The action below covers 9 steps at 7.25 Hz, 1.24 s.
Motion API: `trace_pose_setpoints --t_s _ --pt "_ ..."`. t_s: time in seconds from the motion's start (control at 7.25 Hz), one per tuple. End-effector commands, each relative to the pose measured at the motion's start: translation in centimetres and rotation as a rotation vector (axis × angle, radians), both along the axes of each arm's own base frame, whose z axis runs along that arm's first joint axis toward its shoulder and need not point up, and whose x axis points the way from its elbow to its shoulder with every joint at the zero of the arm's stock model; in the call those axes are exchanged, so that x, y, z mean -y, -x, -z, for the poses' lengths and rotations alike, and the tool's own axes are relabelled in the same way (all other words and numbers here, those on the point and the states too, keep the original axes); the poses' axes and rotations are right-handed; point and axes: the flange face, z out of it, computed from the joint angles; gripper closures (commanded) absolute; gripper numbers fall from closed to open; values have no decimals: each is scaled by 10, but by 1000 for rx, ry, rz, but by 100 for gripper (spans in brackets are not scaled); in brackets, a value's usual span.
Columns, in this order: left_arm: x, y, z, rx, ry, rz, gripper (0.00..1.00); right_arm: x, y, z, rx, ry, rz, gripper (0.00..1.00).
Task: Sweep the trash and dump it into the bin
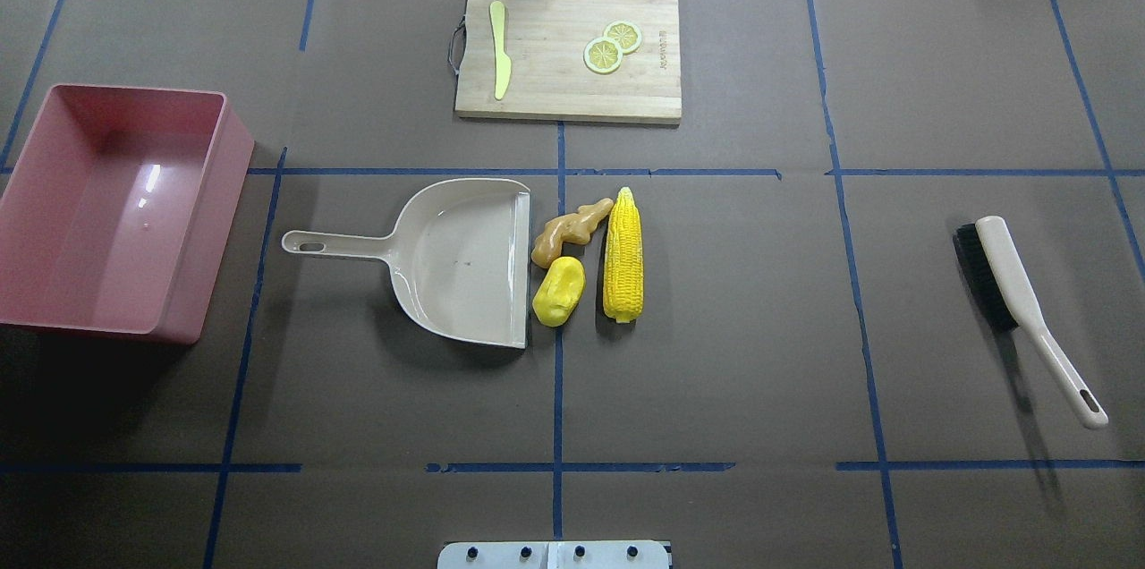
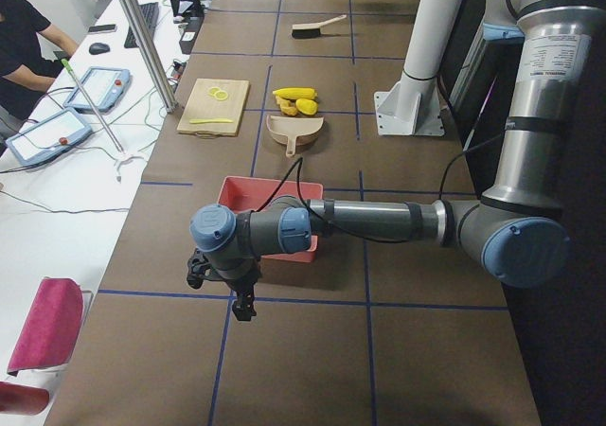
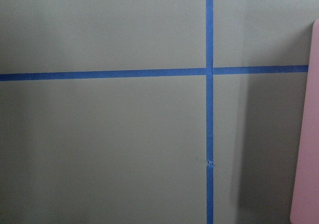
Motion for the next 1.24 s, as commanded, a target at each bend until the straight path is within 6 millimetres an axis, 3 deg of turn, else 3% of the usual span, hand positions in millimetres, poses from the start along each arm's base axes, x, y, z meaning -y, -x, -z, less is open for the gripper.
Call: trace_pose_setpoints --t_s 0.0,1.1 --pt "0 0 1 0 -1 0 0 0 0 1 0 -1 0 0" --pt "5 0 14 -1 -26 2 0 3 0 6 2 -11 -3 0"
